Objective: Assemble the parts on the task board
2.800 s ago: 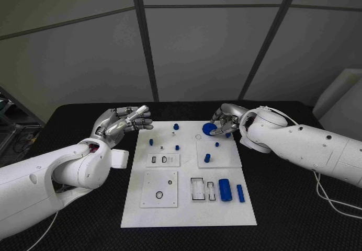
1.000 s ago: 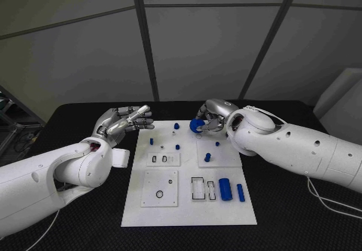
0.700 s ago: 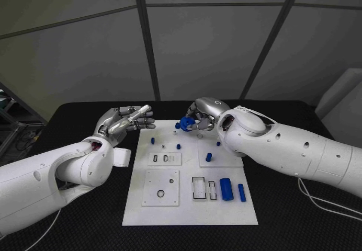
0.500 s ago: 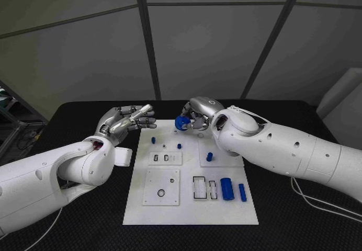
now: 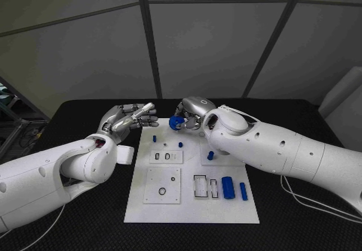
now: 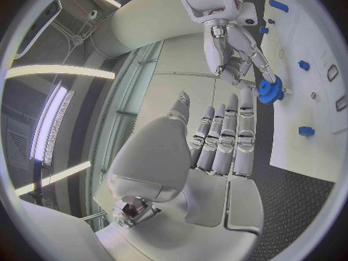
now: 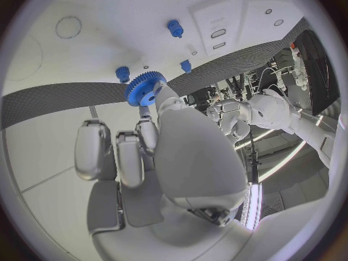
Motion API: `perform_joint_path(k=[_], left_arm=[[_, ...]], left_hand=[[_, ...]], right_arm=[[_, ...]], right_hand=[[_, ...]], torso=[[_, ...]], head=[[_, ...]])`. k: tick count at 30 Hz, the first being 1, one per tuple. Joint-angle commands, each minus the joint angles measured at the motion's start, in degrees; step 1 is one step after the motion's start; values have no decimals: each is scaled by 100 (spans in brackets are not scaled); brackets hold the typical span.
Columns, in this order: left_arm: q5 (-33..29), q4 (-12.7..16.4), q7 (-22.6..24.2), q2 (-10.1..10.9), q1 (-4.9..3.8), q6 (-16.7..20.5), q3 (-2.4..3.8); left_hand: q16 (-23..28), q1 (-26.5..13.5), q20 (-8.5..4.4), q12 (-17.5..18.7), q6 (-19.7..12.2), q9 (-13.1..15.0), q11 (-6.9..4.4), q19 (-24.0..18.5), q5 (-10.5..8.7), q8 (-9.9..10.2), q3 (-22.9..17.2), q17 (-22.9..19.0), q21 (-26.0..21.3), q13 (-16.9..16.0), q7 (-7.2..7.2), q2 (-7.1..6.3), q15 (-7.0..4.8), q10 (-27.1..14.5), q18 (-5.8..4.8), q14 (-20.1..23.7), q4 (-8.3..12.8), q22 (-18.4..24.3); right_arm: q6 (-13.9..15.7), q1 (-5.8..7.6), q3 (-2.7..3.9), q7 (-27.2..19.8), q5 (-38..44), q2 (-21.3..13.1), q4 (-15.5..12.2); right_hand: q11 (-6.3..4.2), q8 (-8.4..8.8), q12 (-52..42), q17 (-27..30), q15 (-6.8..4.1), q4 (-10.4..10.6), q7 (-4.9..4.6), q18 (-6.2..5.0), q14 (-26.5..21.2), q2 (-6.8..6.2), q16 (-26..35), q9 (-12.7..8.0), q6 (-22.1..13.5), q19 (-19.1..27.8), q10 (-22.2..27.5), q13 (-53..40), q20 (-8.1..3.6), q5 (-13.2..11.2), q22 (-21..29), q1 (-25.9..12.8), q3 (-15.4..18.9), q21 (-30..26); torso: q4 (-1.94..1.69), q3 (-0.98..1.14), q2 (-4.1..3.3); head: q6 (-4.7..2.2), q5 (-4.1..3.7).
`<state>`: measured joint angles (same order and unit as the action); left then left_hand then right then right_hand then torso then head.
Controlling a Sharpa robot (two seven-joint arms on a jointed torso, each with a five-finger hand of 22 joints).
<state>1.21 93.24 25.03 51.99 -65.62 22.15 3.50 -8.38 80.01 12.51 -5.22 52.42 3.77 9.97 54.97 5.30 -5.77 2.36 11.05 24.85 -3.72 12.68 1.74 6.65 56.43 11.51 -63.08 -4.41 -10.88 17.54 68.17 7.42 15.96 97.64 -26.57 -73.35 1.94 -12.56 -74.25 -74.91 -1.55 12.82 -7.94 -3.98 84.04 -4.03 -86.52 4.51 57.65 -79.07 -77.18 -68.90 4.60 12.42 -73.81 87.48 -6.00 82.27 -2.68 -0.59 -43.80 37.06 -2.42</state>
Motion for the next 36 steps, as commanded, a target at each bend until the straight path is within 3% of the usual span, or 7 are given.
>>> perform_joint_path(k=[1, 21, 33, 36], left_arm=[[31, 1, 21, -11, -10, -77, 7], [33, 4, 16, -17, -10, -83, 7], [34, 2, 14, -18, -10, -81, 7], [34, 0, 11, -17, -10, -80, 7]], left_hand=[[36, 4, 8, 37, 1, -2, 4, -43, -2, 37, -8, 5, 26, -1, 9, 46, 24, -1, -114, 0, 35, -5], [36, 4, 8, 37, 1, -2, 4, -43, -2, 37, -8, 5, 26, -1, 9, 46, 24, -1, -114, 0, 35, -5], [42, 7, 9, 42, 1, -2, 6, -47, -3, 41, -9, 8, 27, -1, 10, 49, 26, -3, -115, 5, 43, -5], [42, 7, 9, 42, 1, -2, 6, -47, -3, 41, -9, 8, 27, -1, 10, 49, 26, -3, -115, 5, 43, -5]], right_arm=[[-166, -1, -13, -17, 88, 41, 47], [-466, -27, -50, 15, 216, 138, 173], [-653, -32, -61, 1, 219, 216, 297], [-688, -33, -131, 12, 219, 201, 297]], right_hand=[[17, -19, 40, -755, -31, -3, 101, 49, 453, 58, -26, 51, 147, -31, 14, 9, -4, -19, 7, -5, -47, 19], [39, 48, 113, -722, -12, 13, 75, 39, 444, 5, -10, 35, 106, 7, 89, 83, 9, -41, 55, -103, -76, -7], [150, 319, 400, -676, 80, 55, -49, 21, 432, -159, 14, -37, -183, 80, 349, 385, 87, -158, 146, -312, -94, -62], [172, 392, 454, -663, 100, 65, -73, 14, 428, -202, 21, -50, -266, 103, 403, 442, 108, -172, 177, -363, -84, -81]], torso=[[9, 5, 2], [3, 0, 4], [6, 3, 3], [8, 6, 4]], head=[[4, 1], [49, 15], [68, 27], [72, 33]])
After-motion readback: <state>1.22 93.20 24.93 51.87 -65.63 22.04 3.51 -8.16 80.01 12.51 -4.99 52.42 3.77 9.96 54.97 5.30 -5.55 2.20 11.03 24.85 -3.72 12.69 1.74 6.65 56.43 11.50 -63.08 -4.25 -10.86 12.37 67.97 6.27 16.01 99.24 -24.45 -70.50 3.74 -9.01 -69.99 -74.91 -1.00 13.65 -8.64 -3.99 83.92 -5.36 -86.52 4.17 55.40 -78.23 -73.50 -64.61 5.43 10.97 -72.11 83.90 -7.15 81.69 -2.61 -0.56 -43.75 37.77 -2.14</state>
